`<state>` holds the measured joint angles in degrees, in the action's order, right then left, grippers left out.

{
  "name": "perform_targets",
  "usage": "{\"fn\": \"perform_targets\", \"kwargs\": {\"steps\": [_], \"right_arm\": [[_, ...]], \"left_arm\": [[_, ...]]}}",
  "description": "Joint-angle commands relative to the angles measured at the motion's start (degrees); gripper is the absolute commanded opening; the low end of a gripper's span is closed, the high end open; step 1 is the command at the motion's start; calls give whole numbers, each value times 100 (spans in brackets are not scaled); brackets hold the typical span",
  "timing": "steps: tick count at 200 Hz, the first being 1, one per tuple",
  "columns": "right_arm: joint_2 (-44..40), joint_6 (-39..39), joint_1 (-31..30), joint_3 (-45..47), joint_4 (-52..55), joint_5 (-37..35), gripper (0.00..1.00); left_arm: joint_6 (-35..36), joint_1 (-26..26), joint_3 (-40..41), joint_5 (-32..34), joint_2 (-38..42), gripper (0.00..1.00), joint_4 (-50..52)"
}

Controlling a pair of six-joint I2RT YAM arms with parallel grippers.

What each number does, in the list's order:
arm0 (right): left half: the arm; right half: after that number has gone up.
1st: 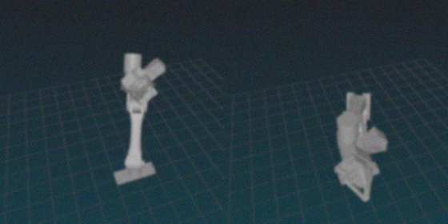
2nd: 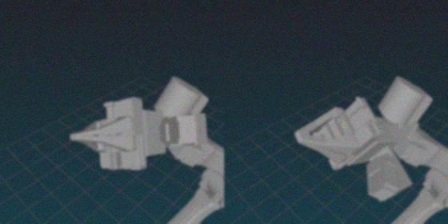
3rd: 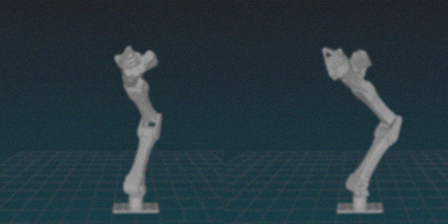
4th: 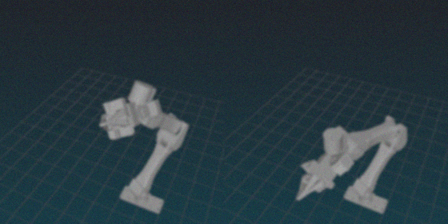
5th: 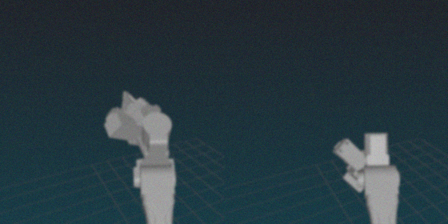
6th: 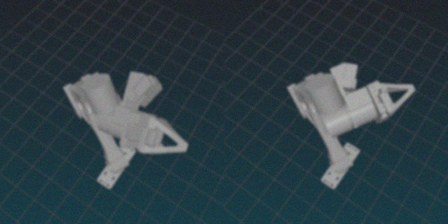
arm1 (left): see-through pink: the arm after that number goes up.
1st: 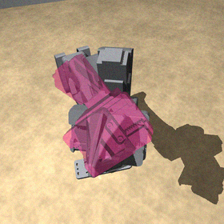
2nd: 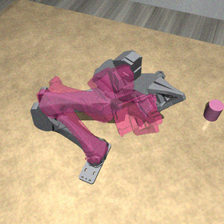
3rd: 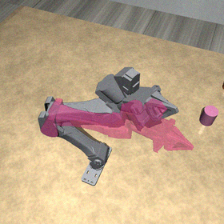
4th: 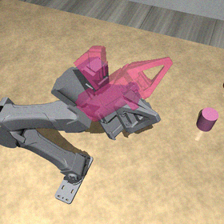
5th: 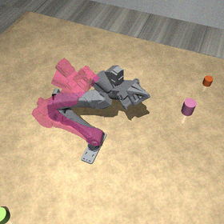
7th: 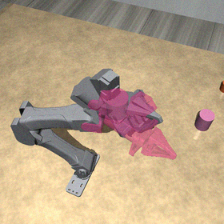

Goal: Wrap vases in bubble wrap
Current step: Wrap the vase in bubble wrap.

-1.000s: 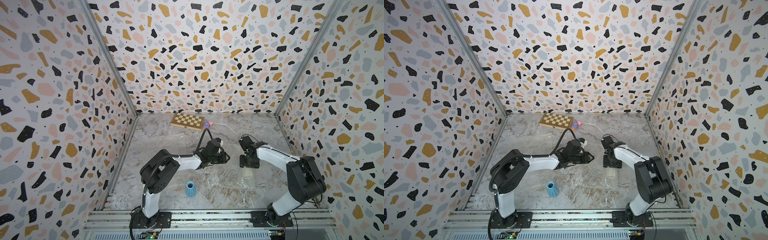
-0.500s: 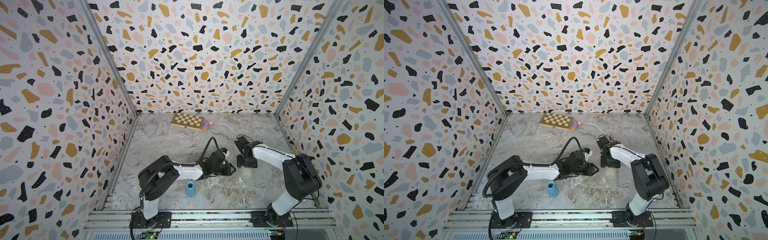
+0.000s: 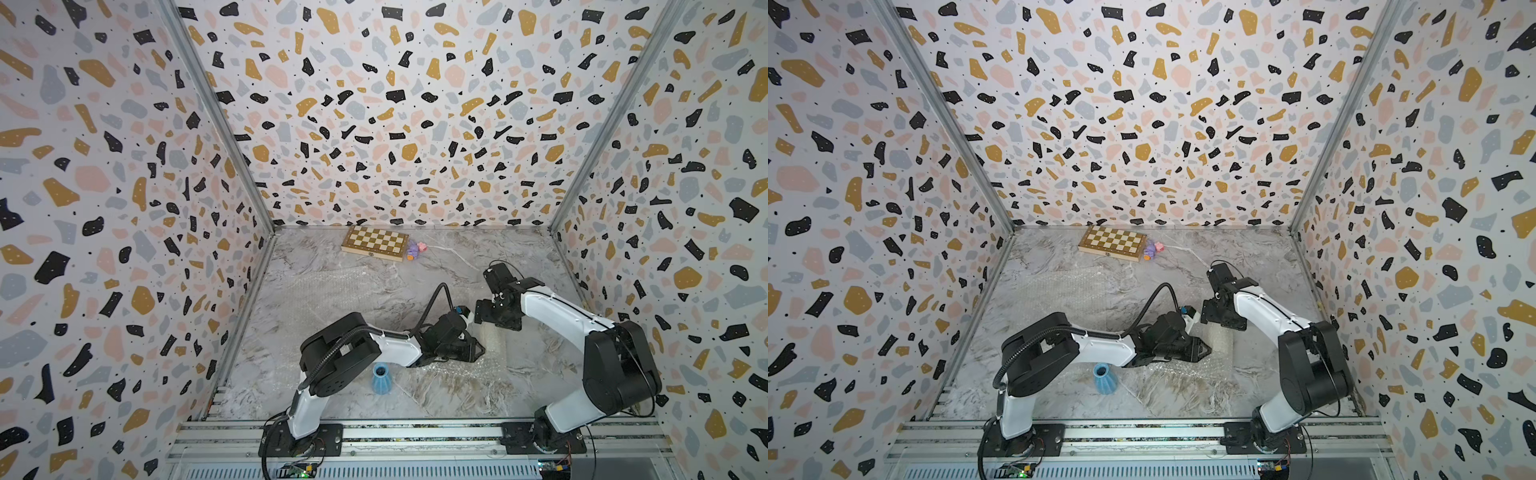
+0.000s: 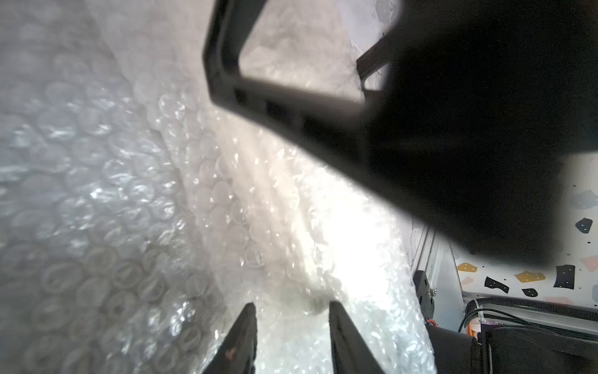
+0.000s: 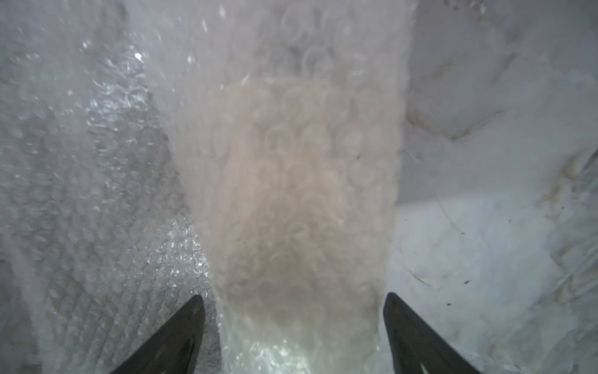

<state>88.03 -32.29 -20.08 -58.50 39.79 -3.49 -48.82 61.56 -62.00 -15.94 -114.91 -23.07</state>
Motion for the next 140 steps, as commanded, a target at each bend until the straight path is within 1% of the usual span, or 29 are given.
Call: {"fn": "perform_targets", "kwargs": {"steps": [1,20,36,60,76,89,96,107,114,124,140], "right_arm": [[-183,100,44,110,-20,348,88],[-430,126,316,240,-135,765,90],[-777,189,572,342,-236,1025,91],[-1222,417,1318,780,-624,2106,92],[-1369,573,1735,1183,-836,2447,92],[-1476,669,1925,1534,-1174,2930,91],[-1602,666,1986,1758,-1507,3308,90],[-1777,590,2047,2109,-2026,3671,90],[-1814,558,2088,2308,-2315,3846,90],[-1742,592,2198,2451,-2447,3954,90],[-1594,654,2323,2627,-2774,4422,88]], "left_arm": [[2,23,-176,149,-157,37,-167],[23,33,-279,298,-196,35,146],[-12,31,-176,309,-184,34,37],[-84,23,-9,339,-224,33,-41],[-92,23,45,346,-216,33,-31],[-92,23,106,350,-177,33,-48],[-84,23,126,368,-164,33,-40],[-87,23,154,366,-151,32,-39],[-87,24,148,368,-163,32,-4],[-84,24,144,373,-171,32,23],[-90,23,111,334,-184,32,66]]}}
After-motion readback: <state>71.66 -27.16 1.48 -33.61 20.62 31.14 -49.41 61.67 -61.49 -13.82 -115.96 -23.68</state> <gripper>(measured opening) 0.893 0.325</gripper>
